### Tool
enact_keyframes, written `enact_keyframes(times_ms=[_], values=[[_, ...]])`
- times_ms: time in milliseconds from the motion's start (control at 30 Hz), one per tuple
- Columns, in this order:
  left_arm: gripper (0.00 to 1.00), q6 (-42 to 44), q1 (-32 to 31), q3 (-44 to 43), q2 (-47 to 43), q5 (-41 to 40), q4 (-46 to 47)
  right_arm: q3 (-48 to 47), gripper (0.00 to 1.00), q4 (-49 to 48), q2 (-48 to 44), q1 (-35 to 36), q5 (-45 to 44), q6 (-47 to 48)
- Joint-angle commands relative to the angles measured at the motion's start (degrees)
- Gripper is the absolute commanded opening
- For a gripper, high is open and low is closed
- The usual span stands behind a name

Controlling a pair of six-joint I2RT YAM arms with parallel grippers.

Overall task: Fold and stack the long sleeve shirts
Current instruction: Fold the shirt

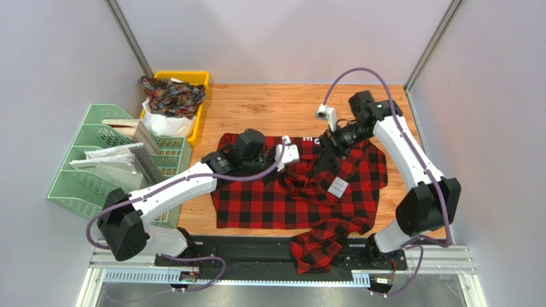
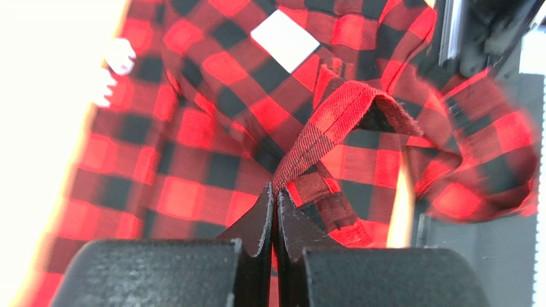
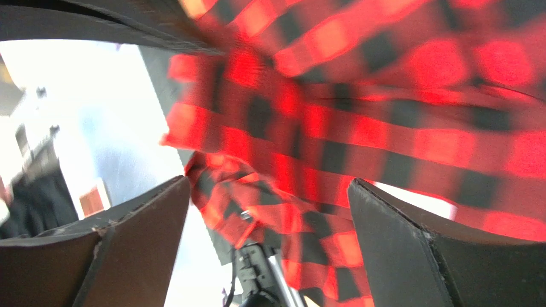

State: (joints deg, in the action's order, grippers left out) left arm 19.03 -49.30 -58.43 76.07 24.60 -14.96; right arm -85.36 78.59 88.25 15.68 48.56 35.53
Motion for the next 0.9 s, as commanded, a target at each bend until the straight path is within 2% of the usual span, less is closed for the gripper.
enact_keyframes(times_ms=[0, 67, 167, 400, 600, 867], values=[[0.0, -22.07, 7.78, -3.78, 5.64, 8.87, -2.88, -6.04, 0.99, 1.15, 6.65, -7.76, -1.44, -5.62], [0.0, -29.7, 10.96, -4.05, 7.85, 11.69, -2.36, -6.04, 0.93, -0.97, 8.51, -9.87, -5.04, -8.18], [0.0, -36.23, 19.03, -2.39, 9.53, 12.93, 0.71, -5.87, 0.85, -2.91, 12.46, -11.63, -8.63, -10.12], [0.0, -40.73, 31.44, 2.96, 11.02, 13.28, 7.91, -5.43, 0.85, -5.01, 15.81, -12.69, -13.21, -11.71], [0.0, -38.89, 35.76, 5.43, 14.18, 12.4, 8.46, -5.17, 0.83, -6.43, 18.45, -12.69, -16.82, -12.5], [0.0, -41.61, 39.8, 9.92, 14.19, 10.64, 12.85, -4.2, 0.79, -7.66, 18.36, -12.78, -19.46, -12.68]])
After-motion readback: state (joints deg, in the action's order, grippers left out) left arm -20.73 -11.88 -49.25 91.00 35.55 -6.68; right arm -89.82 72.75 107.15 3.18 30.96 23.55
